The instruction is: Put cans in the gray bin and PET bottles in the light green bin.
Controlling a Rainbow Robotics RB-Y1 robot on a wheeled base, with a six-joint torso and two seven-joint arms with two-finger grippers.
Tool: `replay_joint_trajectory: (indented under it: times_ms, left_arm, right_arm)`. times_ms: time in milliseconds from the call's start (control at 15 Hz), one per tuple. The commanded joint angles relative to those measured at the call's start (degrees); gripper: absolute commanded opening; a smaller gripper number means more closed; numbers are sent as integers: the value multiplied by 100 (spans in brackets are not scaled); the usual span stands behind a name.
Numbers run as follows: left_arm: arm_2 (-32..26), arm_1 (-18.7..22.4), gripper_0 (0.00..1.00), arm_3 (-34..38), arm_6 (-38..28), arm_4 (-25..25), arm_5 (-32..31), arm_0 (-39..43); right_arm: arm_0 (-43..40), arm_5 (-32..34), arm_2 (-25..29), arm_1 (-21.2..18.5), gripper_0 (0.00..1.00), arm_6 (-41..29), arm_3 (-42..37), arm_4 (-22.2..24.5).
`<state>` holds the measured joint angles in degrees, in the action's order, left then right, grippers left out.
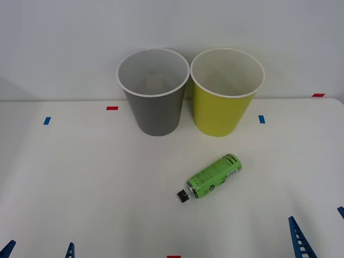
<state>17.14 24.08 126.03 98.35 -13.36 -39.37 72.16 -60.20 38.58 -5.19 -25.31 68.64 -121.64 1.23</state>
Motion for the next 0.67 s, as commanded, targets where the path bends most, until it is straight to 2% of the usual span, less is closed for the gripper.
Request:
replay_joint_trajectory:
  times_ms: [67,667]
  left_arm:
    - [0,0,100,0,0,0,0,0]
    - [0,0,100,0,0,0,0,0]
  right_arm:
    - [0,0,0,0,100,0,0,0]
    - [0,0,0,0,100,0,0,0]
